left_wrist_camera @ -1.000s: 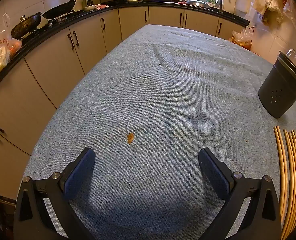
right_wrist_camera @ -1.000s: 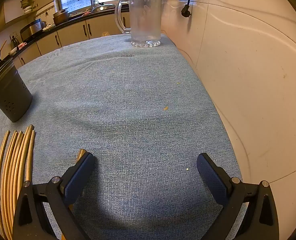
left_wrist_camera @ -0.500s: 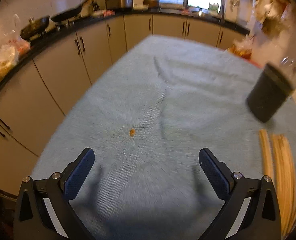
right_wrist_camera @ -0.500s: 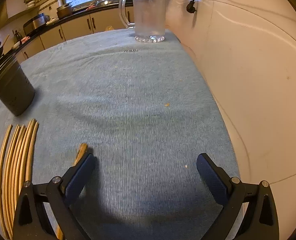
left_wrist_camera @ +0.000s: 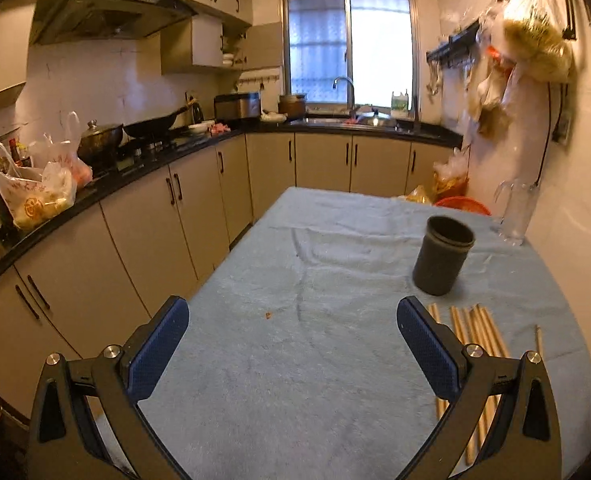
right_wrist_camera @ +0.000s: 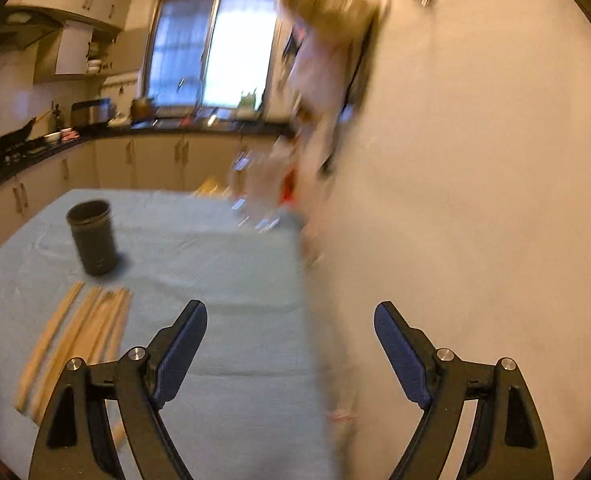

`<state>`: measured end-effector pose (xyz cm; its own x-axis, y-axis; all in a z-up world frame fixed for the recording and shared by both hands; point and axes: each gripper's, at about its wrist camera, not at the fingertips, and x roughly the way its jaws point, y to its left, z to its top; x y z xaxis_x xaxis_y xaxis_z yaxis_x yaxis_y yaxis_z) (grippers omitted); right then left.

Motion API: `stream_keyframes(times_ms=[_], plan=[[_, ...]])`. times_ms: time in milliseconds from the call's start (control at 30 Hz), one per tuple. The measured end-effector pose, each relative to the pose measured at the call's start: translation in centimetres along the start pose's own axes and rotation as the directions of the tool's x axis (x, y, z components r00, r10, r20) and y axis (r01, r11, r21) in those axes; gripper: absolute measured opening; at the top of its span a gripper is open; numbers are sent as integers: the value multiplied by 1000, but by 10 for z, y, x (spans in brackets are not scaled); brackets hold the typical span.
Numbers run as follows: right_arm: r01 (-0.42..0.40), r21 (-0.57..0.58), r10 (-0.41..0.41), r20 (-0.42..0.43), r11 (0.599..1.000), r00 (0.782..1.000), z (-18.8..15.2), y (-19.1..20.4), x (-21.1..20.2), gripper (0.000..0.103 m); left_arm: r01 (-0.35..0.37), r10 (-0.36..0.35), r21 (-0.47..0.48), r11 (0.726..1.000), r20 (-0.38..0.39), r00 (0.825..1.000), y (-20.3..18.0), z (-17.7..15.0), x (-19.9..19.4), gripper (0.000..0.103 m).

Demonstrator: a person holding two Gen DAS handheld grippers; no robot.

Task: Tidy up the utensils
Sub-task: 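Raise both grippers and aim them toward the wooden chopsticks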

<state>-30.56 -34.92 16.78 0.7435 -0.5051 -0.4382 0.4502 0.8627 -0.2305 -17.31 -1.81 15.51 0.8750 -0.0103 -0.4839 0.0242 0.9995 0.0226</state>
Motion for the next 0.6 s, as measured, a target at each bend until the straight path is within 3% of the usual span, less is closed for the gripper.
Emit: stream_keyframes(times_ms=[67,133,200,233,267,300,367,433,500,600], plan=[[120,-72,-114,80,990,990,5,-10,-30,90,12,-11,-4,1000,24,1000,-1,0,-17,103],[287,-152,-258,184,946,948,4,-20,-61,94,20,-20,1,1000,31,999,-2,0,-26,103],[467,-228,-393,306,854,867,-3,-24,-88,101,31,-32,7,999,37,999,-5,-1,-34,103],[514,-252,-422,340,820,840,-7,-23,-94,103,38,-39,12,999,39,998,-7,-2,-37,103],[545,-277,-439,364,791,822,-12,-21,-99,103,43,-43,14,999,37,998,-7,-3,-37,103],[555,-300,-442,368,776,818,-18,-17,-101,103,49,-50,20,999,34,998,-9,-6,-38,103],[517,-316,-419,330,795,846,-28,-4,-100,103,63,-64,34,997,25,998,-13,-9,-41,103],[424,-295,-356,258,856,898,-40,4,-94,103,68,-68,45,997,13,998,-16,-11,-40,103],[300,-230,-258,197,926,946,-48,18,-86,103,67,-67,54,996,7,998,-18,-13,-41,103],[125,-165,-102,142,978,985,-50,46,-70,103,68,-68,67,995,-9,998,-21,-17,-38,103]])
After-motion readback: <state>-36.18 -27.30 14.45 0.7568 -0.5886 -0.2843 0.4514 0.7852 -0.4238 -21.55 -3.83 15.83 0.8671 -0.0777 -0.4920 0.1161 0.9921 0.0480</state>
